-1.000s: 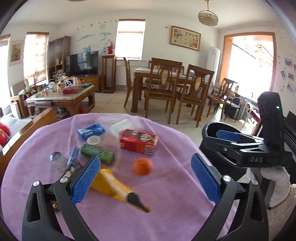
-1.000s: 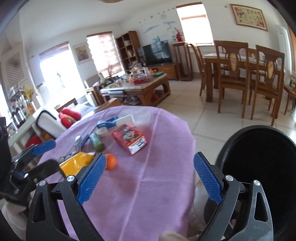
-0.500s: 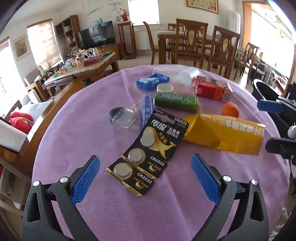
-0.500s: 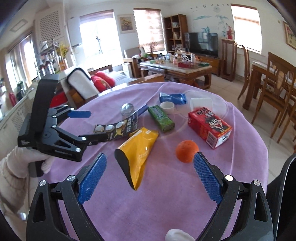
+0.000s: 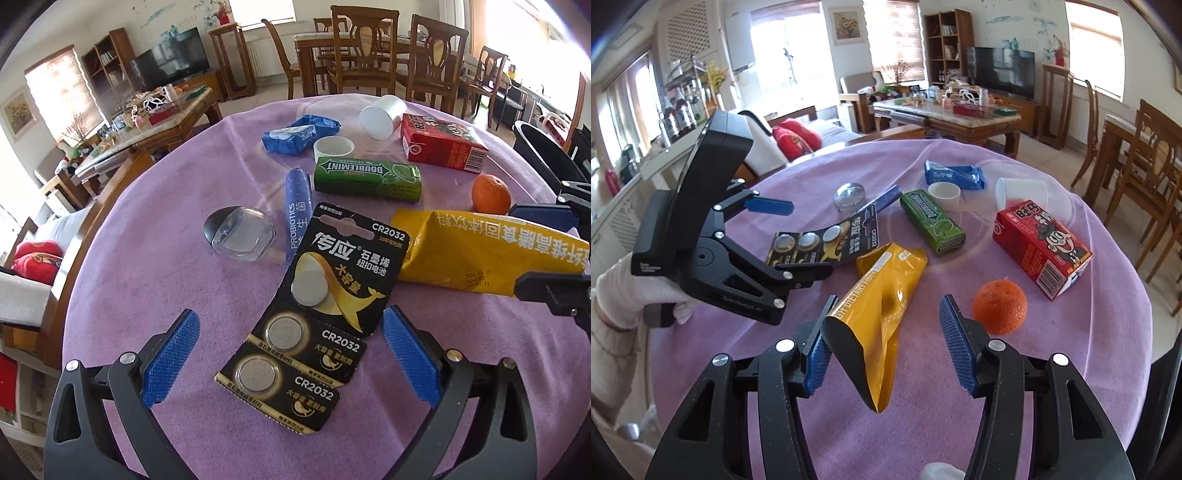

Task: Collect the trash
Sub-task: 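Return to the table and grasp the yellow pouch with the right gripper, then grasp the black coin-battery card with the left gripper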

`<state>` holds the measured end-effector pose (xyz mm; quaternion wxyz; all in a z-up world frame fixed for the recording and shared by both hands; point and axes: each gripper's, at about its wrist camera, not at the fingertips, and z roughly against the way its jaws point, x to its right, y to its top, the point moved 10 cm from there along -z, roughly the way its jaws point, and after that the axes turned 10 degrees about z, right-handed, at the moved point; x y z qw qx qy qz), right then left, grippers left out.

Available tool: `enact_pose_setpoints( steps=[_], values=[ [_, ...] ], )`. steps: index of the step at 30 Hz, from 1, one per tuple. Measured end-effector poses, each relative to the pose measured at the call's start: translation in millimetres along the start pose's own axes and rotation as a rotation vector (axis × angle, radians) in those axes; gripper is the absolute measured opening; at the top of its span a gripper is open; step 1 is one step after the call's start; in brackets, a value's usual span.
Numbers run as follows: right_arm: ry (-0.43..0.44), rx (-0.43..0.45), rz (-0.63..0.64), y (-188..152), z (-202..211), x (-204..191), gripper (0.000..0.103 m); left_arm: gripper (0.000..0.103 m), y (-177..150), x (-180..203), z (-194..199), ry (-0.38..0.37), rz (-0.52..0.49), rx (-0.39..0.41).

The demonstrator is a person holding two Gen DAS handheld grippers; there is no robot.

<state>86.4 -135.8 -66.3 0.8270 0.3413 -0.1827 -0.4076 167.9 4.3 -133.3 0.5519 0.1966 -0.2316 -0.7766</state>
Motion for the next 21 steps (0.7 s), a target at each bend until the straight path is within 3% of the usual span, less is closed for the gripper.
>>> enact_pose_setpoints(
  steps=[4,6,8,9,10,11,15,17,21],
  values=[
    [0.000,-0.002,-0.009,0.9,-2.8,3.1,0.030,0.098,4.0,2.1,-4.0,-0.046,0.014,-0.010],
    [-0.005,-0.001,-0.017,1.1,-2.3,6.3,0.012,0.097,4.0,7.3,-6.0,-0.101,0.023,-0.020],
    [-0.014,0.000,-0.023,0.0,-0.1,10.0,0.009,0.095,4.4,9.7,-6.1,-0.130,0.028,-0.024],
    [-0.017,0.000,-0.025,-0.5,0.9,10.3,0.005,0.088,5.5,11.9,-4.4,-0.137,0.019,-0.018],
    [-0.021,0.002,-0.027,-1.4,2.9,11.5,0.005,0.072,6.5,14.7,-1.3,-0.141,0.010,-0.006],
    [-0.024,0.007,-0.030,-1.8,5.1,13.7,0.005,0.065,7.3,15.3,1.3,-0.139,0.007,0.002],
    [-0.024,0.034,-0.045,-1.2,18.1,19.3,0.004,0.058,8.0,13.6,2.7,-0.128,0.024,0.009],
    [-0.027,0.052,-0.053,-0.2,25.8,21.5,0.004,0.049,10.3,14.4,6.3,-0.128,0.028,0.023],
    [-0.034,0.080,-0.063,0.6,41.8,25.0,0.004,0.046,11.6,11.9,8.7,-0.129,0.068,0.031]
  ],
)
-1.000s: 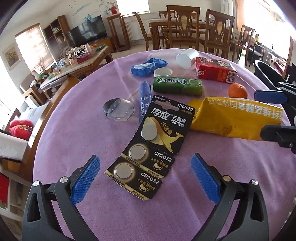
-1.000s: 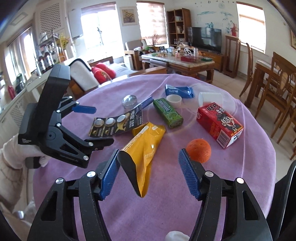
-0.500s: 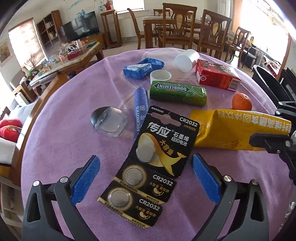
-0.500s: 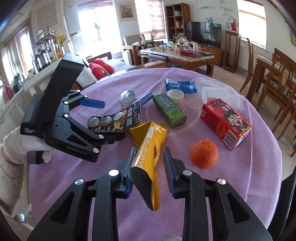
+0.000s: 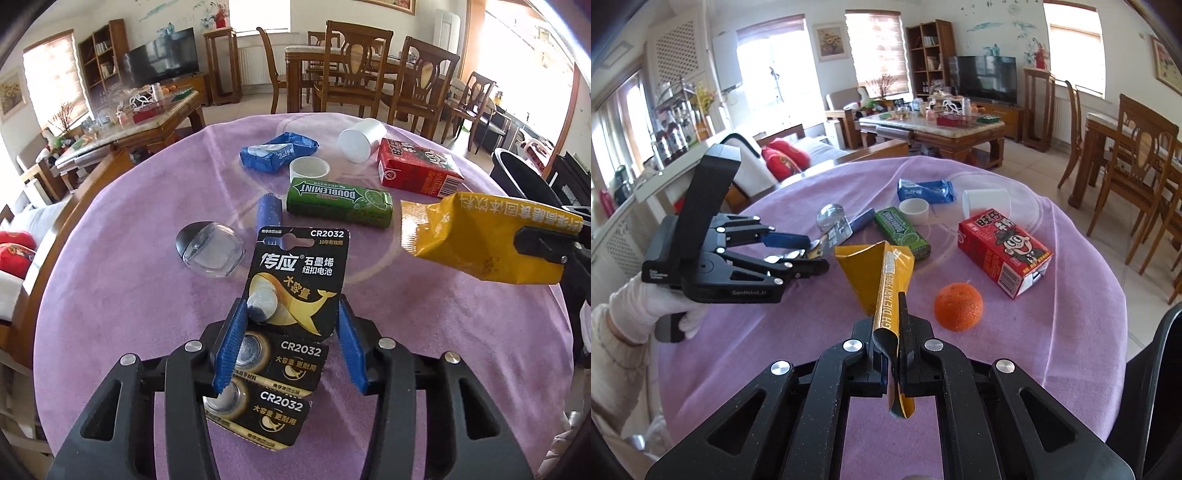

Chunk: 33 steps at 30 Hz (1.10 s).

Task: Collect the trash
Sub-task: 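Grasp the black coin-battery card with the left gripper, then carry the pouch and battery card over the bin and open both grippers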

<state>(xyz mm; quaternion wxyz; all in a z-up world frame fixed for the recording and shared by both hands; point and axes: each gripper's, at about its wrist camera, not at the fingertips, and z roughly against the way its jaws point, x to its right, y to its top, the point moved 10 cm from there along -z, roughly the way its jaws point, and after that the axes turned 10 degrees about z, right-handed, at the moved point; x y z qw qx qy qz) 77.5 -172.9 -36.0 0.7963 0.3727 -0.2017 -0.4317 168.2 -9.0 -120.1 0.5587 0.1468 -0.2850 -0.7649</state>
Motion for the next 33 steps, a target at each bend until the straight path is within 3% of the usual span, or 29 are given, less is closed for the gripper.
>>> enact_pose_setpoints(
  steps=[2,4,6,14,18,24,29,33],
  values=[
    [-0.002,0.012,-0.007,0.4,7.6,3.0,0.004,0.035,5.7,-0.4,8.2,-0.018,0.025,0.030],
    [-0.006,0.021,-0.013,-0.4,14.7,5.7,0.004,0.016,13.5,-0.3,17.7,-0.028,0.049,0.057],
    [-0.005,0.032,-0.021,-1.2,21.4,8.2,0.005,0.011,19.9,-3.6,24.8,0.016,0.050,0.087],
    [-0.005,0.064,-0.036,-3.6,41.3,13.9,0.005,0.011,25.7,-21.9,12.6,0.098,0.101,0.081],
    [-0.008,0.069,-0.040,-6.3,47.4,13.6,0.004,0.009,29.4,-29.8,10.7,0.077,0.147,0.099],
    [-0.022,0.084,-0.055,-6.7,56.2,23.2,0.004,0.003,35.8,-9.1,37.7,-0.040,0.191,0.166],
    [-0.048,0.122,-0.102,-10.8,78.7,52.3,0.005,0.003,54.7,52.7,59.7,-0.133,0.125,0.233],
    [-0.108,0.172,-0.156,-18.8,109.6,86.3,0.005,0.003,71.2,119.1,67.0,-0.263,0.094,0.260]
  ],
)
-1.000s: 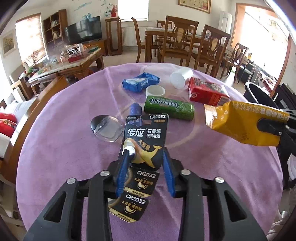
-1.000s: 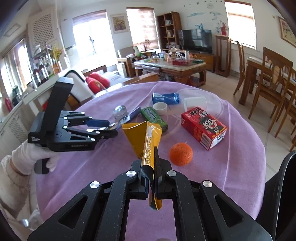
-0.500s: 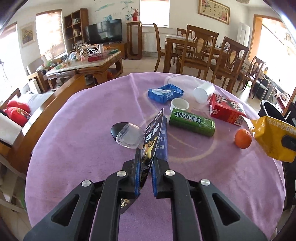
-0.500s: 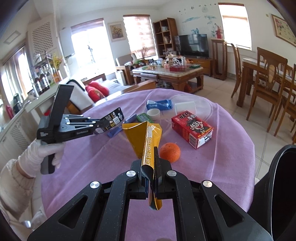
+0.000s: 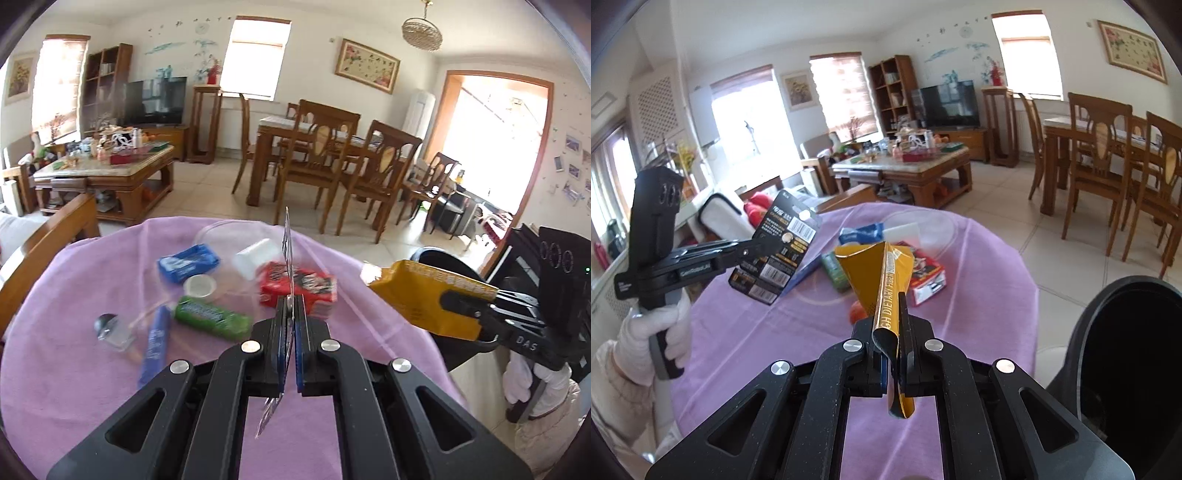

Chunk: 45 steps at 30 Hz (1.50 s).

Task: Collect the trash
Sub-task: 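Carry the pouch and battery card over the bin and open both grippers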

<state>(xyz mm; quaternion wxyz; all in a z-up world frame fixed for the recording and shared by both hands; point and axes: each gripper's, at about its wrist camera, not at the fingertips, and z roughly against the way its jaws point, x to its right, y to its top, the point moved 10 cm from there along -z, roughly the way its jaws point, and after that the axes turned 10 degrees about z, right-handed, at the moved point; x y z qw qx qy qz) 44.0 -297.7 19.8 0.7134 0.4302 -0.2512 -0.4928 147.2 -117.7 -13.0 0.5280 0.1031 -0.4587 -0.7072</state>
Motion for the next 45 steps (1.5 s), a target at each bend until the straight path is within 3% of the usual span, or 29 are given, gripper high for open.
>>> enact_pose_setpoints(
  steps=[4,8,13,18,25,35,42,43,44,45],
  values=[
    [-0.100,0.046,-0.063,-5.1,34.4,54.1,0.005,0.004,5.4,70.5,-25.2,-0.120,-0.037,-0.006],
    [-0.224,0.060,-0.160,-23.8,69.7,126.6,0.005,0.004,1.8,150.2,-64.1,-0.247,-0.082,-0.060],
    [-0.374,0.014,-0.266,-69.8,103.3,210.3,0.005,0.004,-21.5,232.6,-116.3,-0.353,-0.145,-0.145],
    [-0.431,-0.055,-0.340,-117.6,113.9,252.8,0.005,0.004,-53.8,284.6,-159.3,-0.396,-0.169,-0.236],
    [-0.435,-0.105,-0.396,-159.0,99.0,266.5,0.005,0.004,-87.9,289.4,-186.1,-0.363,-0.212,-0.321],
    [-0.424,-0.117,-0.417,-160.9,82.3,264.3,0.005,0.007,-106.9,266.9,-195.5,-0.310,-0.222,-0.398],
    [-0.416,-0.115,-0.418,-153.8,77.0,261.4,0.006,0.008,-108.5,263.3,-181.4,-0.289,-0.241,-0.378],
    [-0.413,-0.115,-0.419,-153.1,76.4,260.7,0.009,0.012,-107.4,260.8,-176.9,-0.287,-0.235,-0.374],
    [-0.414,-0.114,-0.419,-152.2,75.8,259.9,0.020,0.016,-105.9,258.4,-172.3,-0.281,-0.232,-0.364],
    [-0.415,-0.111,-0.418,-150.7,76.9,259.8,0.029,0.038,-102.2,256.0,-170.4,-0.267,-0.233,-0.345]
  ],
)
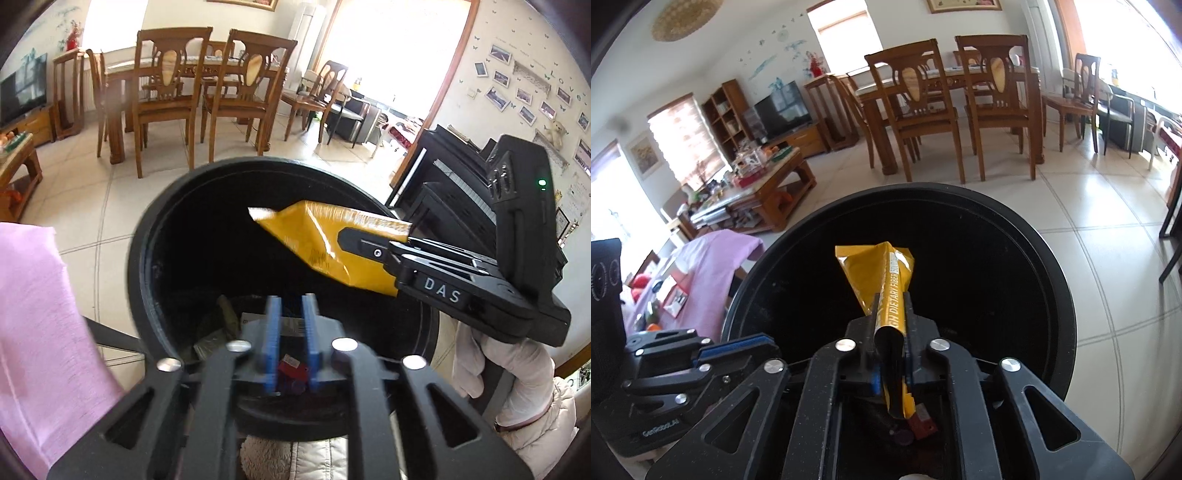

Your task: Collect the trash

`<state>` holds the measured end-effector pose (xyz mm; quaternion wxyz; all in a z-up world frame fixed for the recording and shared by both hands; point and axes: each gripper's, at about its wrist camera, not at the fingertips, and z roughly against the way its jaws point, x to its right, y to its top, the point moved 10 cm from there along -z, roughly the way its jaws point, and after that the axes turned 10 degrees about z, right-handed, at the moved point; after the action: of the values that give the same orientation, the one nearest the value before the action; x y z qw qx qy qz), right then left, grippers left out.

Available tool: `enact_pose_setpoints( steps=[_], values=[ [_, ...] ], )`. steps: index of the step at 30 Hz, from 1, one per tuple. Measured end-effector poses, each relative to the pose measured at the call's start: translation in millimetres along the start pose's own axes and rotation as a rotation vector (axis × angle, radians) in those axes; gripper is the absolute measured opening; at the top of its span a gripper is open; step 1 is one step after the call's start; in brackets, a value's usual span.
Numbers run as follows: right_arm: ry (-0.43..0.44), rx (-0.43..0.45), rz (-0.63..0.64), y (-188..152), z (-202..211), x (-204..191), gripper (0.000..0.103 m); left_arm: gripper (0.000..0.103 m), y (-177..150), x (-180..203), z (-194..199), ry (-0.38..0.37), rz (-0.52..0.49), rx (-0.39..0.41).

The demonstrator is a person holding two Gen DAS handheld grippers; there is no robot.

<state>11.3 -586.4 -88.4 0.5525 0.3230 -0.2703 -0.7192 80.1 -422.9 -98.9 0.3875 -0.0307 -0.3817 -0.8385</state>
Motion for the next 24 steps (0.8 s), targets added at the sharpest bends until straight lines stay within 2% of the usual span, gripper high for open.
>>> enact_pose_setpoints(
  steps=[1,2,3,4,7,12,17,20,24],
  values=[
    [0.001,0.006,-0.001,1.3,0.7,-2.2,0.034,0.072,1.3,-4.0,8.2,0.033,0.001,0.031],
    [0.002,0.011,-0.003,3.1,1.9,-3.0,0.044,0.086,3.3,-7.8,16.8,0.068,0.004,0.072],
    [0.003,0.021,-0.005,5.1,3.3,-5.5,0.054,0.094,5.2,-12.0,31.1,0.098,0.011,0.135],
    [0.002,0.032,-0.007,6.0,5.8,-4.8,0.055,0.094,6.9,-13.5,42.8,0.101,0.012,0.173],
    [0.006,0.058,-0.003,14.1,10.8,-15.1,0.055,0.094,6.8,-17.8,69.9,0.113,0.001,0.204],
    [0.051,0.099,0.059,32.8,19.1,-59.2,0.055,0.094,6.1,-28.0,124.1,0.168,-0.038,0.323],
    [0.139,0.124,0.163,56.4,19.2,-133.4,0.056,0.094,0.8,-55.2,166.1,0.234,-0.042,0.379],
    [0.198,0.129,0.224,67.6,12.9,-185.0,0.059,0.094,0.1,-82.5,185.5,0.274,-0.007,0.389],
    [0.271,0.117,0.310,75.0,-0.3,-253.4,0.059,0.094,-11.6,-143.5,215.2,0.350,0.087,0.398]
  ],
)
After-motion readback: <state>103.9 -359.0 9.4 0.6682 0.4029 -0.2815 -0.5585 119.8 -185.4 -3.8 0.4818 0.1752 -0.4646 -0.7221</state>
